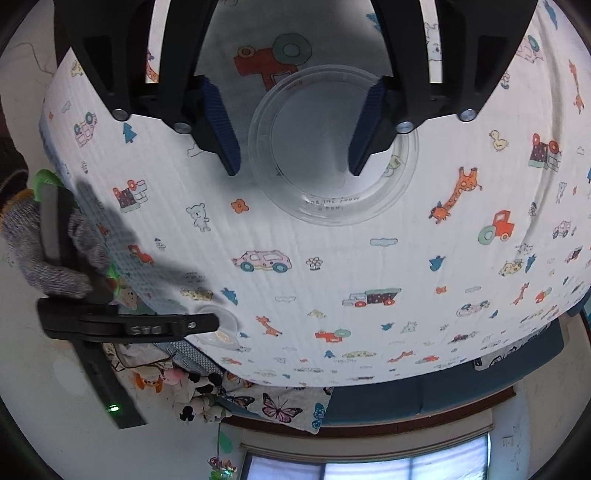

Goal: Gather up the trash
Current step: 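Lower the left gripper around the clear round lid while the right approaches the sealed container, then close the left gripper on the clear lid while the right grasps the sealed container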

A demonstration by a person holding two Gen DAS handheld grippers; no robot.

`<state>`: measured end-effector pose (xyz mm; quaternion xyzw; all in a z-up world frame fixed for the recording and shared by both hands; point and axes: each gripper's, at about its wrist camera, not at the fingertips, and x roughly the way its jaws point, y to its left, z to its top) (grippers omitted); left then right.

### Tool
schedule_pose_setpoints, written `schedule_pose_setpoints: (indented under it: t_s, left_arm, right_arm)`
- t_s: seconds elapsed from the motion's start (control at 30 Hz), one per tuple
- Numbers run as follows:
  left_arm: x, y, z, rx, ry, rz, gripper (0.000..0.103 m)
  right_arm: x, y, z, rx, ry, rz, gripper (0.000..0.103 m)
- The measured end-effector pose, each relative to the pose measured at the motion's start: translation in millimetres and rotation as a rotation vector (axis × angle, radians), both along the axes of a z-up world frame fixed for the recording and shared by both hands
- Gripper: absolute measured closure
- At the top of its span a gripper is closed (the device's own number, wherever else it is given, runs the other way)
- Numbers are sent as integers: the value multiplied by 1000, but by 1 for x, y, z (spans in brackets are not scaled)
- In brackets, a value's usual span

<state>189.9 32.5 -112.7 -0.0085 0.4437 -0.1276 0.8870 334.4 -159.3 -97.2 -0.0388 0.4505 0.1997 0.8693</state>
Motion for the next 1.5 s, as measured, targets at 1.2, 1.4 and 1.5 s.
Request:
schedule_pose_setpoints:
  t_s: [1.2,1.4,1.5]
  left_arm:
    - [2,3,-7,7,22,-36,52]
    - [-6,8,2,-22,-6,-38,28]
    - [-11,12,8,-18,-25,-34,25]
  right_arm:
    - [-30,-12,13,40,-25,-3,47]
    - [-46,-19,19,34,-41,-6,47]
    - [-47,-21,17,32,-39,-7,47]
